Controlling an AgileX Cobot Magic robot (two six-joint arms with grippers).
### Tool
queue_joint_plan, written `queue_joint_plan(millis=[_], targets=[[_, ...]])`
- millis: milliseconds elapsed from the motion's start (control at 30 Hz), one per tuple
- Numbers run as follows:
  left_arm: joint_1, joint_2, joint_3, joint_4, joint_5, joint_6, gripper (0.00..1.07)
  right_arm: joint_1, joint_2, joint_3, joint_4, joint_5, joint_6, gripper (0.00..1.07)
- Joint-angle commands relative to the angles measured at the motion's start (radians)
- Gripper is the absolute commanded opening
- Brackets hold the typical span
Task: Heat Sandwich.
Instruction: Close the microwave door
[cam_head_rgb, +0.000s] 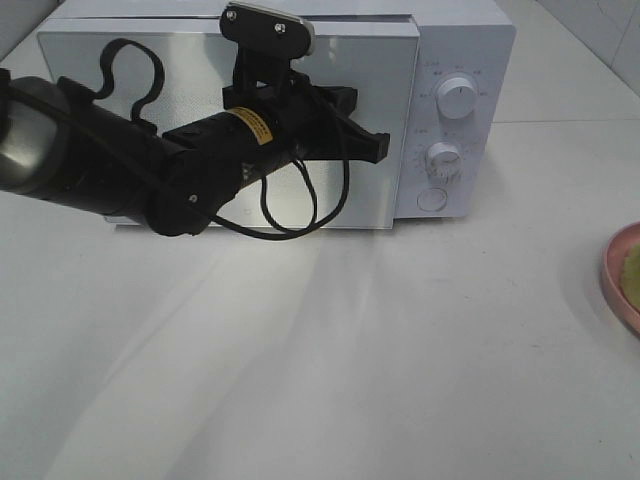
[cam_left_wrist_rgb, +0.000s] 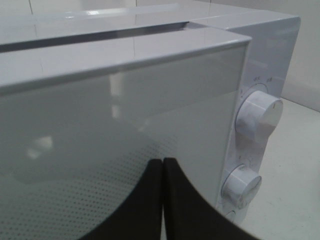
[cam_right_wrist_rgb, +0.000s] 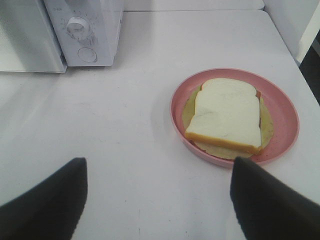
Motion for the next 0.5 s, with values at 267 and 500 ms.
queue_joint_plan(millis=[267,500], targets=[[0.013,0.089,-0.152,-0.108,0.047,0.024,0.0,-0.009,-0.026,0.003,-0.001,-0.003,-0.008,0.76],[0.03,0.107,-0.177,-0.121,0.043,0.027,0.0,-0.009,-0.026,0.003,-0.001,-0.003,-0.008,0.76]])
